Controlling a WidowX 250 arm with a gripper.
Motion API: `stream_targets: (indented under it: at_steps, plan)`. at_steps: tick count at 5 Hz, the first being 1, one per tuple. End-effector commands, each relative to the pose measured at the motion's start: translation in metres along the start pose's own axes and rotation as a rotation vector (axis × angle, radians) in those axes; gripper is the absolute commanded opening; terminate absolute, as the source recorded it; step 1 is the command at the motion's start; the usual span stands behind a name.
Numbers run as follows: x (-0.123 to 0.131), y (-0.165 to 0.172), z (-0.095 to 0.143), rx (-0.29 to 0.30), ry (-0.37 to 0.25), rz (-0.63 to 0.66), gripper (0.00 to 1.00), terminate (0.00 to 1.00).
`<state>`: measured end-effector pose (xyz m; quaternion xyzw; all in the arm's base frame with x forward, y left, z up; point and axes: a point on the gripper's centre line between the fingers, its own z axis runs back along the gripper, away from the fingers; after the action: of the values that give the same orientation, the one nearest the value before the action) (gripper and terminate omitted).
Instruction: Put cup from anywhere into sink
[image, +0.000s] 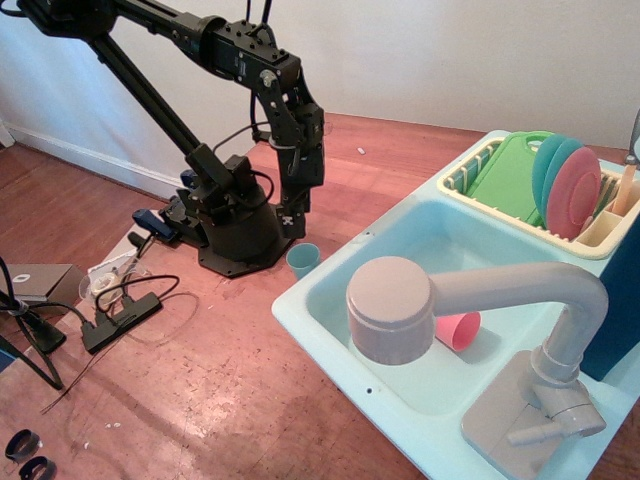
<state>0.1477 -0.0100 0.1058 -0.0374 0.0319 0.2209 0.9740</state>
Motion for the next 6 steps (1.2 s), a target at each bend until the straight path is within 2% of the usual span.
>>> stream_targets:
  at_steps: [1, 4, 5, 6]
  plan:
    - [0.0, 0.0, 0.0, 0.0, 0.0, 0.0, 1.0, 0.0]
    - [-0.008, -0.005, -0.033, -0.005, 0.055, -0.016, 1.0, 0.0]
    - [-0.008, -0.011, -0.047, 0.011, 0.085, -0.031, 1.0, 0.0]
    - [-0.011, -0.012, -0.071, -0.028, 0.114, -0.034, 1.0, 0.0]
